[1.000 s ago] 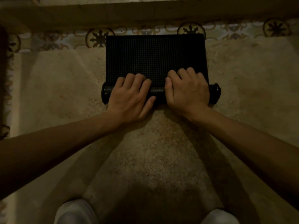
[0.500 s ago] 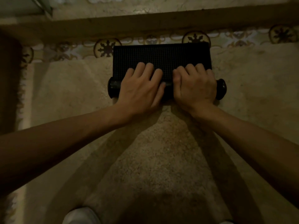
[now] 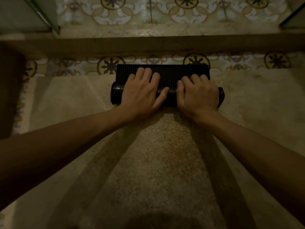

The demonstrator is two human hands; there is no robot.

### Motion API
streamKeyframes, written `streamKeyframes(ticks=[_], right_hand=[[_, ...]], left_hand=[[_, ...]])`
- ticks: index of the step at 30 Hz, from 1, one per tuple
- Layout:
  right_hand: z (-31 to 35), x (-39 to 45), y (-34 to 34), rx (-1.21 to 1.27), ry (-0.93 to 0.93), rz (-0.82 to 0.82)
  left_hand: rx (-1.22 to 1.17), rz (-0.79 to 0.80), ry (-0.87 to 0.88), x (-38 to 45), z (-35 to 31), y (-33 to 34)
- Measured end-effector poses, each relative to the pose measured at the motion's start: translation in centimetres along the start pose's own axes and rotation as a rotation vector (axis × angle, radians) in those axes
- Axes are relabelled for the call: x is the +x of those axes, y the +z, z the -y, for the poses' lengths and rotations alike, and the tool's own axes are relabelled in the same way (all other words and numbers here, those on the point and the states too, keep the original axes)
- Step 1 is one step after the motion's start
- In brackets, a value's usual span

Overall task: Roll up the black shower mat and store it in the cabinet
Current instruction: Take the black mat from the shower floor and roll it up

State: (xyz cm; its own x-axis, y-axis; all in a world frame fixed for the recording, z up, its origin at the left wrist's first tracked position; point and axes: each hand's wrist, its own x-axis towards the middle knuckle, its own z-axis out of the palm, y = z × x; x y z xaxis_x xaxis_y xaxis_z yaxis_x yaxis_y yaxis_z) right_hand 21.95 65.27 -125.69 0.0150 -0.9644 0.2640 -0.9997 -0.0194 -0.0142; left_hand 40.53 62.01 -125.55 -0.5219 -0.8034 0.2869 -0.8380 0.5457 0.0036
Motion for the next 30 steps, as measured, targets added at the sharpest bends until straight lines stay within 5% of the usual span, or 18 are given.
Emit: streamKeyframes(ticks=[6, 18, 22, 30], right_hand=[[-0.3, 0.5, 0.2, 0.03, 0.005, -0.018], [-1.1, 3.9, 1.1, 0.11, 0.019, -0.027], [-1.2, 4.3, 1.0, 0.148, 0.012, -0.039], [-0.3, 3.1, 1.5, 0.007, 0.027, -0.12]], left_hand=[[-0.011, -0.032, 0.074, -1.1, 1.0, 0.7], [-0.005, -0.049, -0.132, 2.2, 0.4, 0.8], [-0.016, -0.093, -0.057, 1.6, 1.1, 1.4], [-0.052, -0.086, -0.099, 5.3, 2.4, 1.8]])
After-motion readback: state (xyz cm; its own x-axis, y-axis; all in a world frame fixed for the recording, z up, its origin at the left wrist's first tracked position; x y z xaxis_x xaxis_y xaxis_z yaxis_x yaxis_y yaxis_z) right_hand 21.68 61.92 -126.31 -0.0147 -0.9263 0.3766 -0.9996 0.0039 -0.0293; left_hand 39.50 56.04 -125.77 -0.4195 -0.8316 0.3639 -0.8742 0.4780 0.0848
